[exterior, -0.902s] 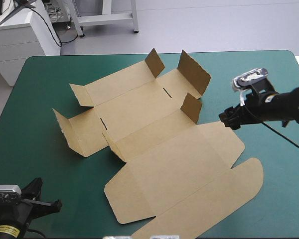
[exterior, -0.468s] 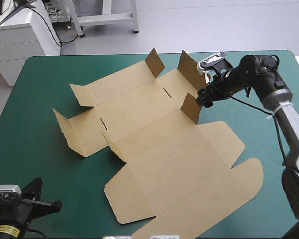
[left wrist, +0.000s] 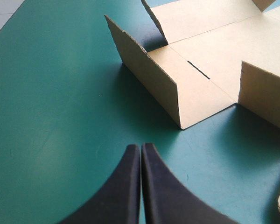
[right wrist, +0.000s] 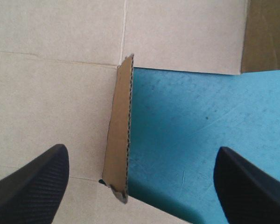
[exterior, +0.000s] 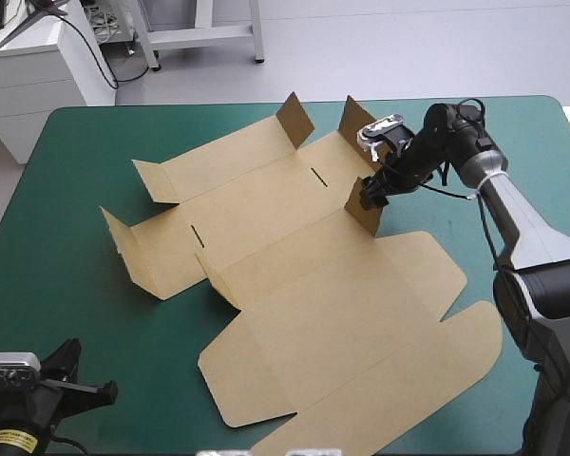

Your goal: Fold the box

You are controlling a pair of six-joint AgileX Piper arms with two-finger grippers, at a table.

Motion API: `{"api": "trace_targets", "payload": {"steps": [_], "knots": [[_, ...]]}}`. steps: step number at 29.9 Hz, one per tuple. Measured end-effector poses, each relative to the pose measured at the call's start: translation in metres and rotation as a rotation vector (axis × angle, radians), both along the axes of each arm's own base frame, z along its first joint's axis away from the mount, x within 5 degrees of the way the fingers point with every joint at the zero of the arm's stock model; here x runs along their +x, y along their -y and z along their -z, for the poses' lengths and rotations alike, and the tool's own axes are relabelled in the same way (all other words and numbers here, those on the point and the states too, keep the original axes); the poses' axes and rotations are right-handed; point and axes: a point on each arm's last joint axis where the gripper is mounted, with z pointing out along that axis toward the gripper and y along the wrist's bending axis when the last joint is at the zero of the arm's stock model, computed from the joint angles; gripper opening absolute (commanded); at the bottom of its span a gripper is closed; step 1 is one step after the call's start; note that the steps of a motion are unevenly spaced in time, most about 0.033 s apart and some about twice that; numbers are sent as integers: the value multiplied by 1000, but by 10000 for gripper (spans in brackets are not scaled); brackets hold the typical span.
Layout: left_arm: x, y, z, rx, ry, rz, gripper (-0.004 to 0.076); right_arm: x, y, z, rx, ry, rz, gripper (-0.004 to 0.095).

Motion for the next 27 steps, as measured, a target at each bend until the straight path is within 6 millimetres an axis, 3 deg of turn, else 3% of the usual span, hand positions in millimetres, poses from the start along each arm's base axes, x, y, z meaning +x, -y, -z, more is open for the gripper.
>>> {"api": "trace_targets", "payload": {"steps": [5, 9, 14, 15, 27], "knots": [[0, 0, 0, -2, 0, 0, -8, 7, -3, 12, -8, -12, -19, 722], [0, 0, 0, -2, 0, 0, -8, 9, -14, 16, -22, -9, -52, 552], [0, 0, 0, -2, 0, 0, -8, 9, -34, 24, -73, -8, -100, 32], [0, 0, 0, -2, 0, 0, -8, 9, -36, 26, -82, -9, -105, -17], [0, 0, 0, -2, 0, 0, -8, 9, -36, 29, -105, -20, -114, -13]]}}
